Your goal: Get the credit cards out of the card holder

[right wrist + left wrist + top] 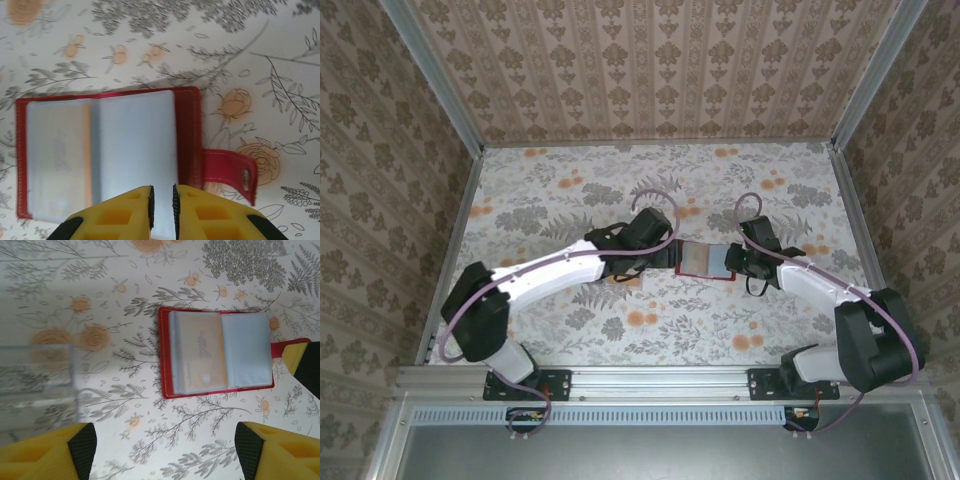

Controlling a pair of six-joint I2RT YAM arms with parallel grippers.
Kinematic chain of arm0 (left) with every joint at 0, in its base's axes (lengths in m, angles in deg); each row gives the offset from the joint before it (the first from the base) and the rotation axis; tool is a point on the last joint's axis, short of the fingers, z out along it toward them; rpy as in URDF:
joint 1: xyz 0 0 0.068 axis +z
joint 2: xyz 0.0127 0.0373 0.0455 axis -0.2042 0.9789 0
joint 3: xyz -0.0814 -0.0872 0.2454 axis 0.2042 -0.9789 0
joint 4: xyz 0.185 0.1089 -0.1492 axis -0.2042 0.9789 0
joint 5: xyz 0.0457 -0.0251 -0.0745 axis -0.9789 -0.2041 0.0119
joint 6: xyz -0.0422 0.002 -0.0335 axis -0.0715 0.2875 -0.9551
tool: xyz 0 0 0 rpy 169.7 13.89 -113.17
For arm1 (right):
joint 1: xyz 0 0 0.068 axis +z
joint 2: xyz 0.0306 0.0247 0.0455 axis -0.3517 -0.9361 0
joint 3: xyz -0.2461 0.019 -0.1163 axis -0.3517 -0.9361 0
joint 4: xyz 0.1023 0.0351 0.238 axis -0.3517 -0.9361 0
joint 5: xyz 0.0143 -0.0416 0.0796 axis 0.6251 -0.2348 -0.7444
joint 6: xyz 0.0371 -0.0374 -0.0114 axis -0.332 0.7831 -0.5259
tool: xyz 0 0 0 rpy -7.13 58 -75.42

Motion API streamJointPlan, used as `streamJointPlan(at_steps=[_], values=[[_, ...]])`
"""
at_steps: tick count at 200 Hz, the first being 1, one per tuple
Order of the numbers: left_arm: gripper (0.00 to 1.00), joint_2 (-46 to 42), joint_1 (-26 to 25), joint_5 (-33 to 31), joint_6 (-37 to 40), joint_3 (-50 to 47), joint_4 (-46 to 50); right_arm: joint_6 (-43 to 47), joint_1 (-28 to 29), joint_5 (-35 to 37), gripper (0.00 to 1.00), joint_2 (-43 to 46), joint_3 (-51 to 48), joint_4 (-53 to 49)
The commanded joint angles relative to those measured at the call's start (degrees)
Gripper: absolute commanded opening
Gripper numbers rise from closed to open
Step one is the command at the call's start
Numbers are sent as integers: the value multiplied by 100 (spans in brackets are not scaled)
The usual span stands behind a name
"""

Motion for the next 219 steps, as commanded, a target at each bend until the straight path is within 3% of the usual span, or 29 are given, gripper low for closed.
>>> streamJointPlan(at_steps=[1,35,219], values=[[76,411,-28,336,-73,352,-92,-229,-207,-495,22,-176,-110,326],[75,1035,1,690,-134,690,-224,-251,-380,-704,28,-487,-102,408],[61,2444,172,1685,-326,1241,-949,-225,-402,-770,23,-730,12,230]])
